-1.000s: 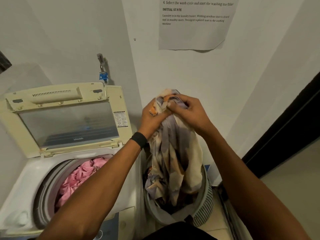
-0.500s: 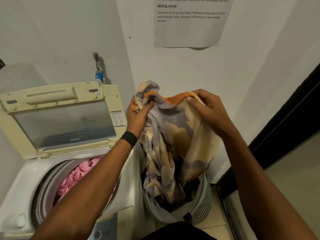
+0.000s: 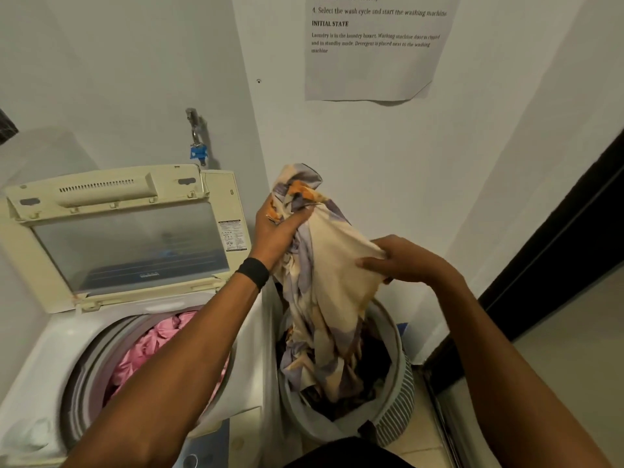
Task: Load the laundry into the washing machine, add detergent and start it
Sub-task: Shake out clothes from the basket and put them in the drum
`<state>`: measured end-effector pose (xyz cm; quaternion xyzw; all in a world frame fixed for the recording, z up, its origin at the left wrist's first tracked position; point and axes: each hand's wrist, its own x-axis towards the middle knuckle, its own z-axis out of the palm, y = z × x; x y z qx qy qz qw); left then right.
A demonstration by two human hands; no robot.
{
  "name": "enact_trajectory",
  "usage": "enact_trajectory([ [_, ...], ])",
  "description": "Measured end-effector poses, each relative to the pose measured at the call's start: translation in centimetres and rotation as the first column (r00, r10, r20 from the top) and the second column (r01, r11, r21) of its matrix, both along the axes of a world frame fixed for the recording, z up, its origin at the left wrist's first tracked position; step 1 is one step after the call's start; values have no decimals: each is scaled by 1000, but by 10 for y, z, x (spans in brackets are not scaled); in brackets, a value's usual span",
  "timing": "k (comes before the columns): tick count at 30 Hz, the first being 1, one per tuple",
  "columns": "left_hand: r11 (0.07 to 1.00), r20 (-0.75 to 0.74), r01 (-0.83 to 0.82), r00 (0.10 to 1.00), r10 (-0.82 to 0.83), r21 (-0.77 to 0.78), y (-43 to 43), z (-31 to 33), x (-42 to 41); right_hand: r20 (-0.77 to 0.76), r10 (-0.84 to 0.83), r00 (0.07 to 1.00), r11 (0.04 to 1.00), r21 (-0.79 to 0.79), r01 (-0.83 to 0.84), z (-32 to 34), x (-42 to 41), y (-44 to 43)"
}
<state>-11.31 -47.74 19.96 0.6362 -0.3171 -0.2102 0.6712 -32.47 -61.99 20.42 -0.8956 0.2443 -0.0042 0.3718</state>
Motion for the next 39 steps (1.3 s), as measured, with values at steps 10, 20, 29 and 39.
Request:
enact_trajectory([
  [10,969,46,247,968,-246,-11,-13,30,-42,618,-91,781,986,164,-15,79,40,17],
  [20,984,-72,16,997,-29,-177,-34,56,-45,403,-357,843,903,380,200,-45,46,52],
  [29,922,14,-81,996,94,-378,-42,110,-21,103,-398,912,846,425,322,-118,18,62],
  [39,982,579,73,799,-162,175,-20,15,5,651,-493,577,867,424,263,10,25,11],
])
